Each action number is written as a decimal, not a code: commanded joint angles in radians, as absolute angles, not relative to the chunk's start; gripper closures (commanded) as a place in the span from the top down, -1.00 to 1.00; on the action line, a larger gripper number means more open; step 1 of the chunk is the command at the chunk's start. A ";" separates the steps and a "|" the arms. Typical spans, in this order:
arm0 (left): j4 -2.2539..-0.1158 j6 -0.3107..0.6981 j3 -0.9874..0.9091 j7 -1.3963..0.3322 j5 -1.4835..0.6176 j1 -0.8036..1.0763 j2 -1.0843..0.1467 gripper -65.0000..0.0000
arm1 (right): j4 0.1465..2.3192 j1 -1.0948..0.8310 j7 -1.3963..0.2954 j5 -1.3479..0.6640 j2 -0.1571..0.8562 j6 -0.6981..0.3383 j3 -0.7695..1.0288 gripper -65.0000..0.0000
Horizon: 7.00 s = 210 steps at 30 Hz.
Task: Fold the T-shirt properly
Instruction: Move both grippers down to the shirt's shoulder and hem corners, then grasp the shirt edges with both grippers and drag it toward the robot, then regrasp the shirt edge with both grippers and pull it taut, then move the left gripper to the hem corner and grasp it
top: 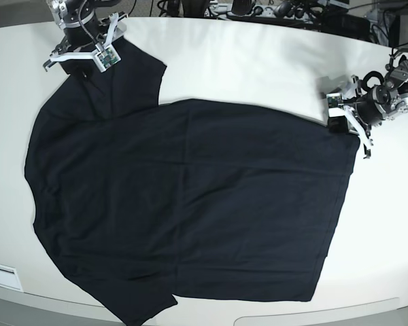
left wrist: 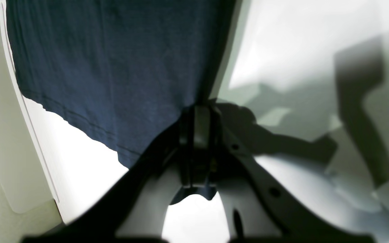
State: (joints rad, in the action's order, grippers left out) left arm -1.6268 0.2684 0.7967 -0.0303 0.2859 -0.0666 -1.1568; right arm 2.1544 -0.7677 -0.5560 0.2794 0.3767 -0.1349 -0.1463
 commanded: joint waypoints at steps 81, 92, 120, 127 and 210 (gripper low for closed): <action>-2.092 -0.110 0.809 -0.471 0.442 -0.056 -1.309 -1.00 | 2.321 -0.771 -0.489 0.171 0.685 -0.072 0.114 -1.00; -1.975 -0.111 0.810 -0.434 0.424 -0.084 -1.176 -1.00 | 2.149 -0.598 -0.429 0.073 0.684 -0.131 0.114 -1.00; -1.847 -0.284 0.809 -0.400 0.332 -0.165 -1.037 -0.88 | 2.090 -0.498 -0.403 -0.027 0.684 -0.015 0.114 -0.56; -1.843 -0.369 0.810 -0.450 0.090 -0.144 -1.014 -0.49 | 2.090 -0.507 -0.457 -0.102 0.684 -0.020 0.113 -0.23; -1.939 -0.393 0.289 -0.490 -0.018 -0.022 -0.982 -1.00 | 2.356 -0.984 -0.677 0.053 0.676 0.153 0.262 -0.76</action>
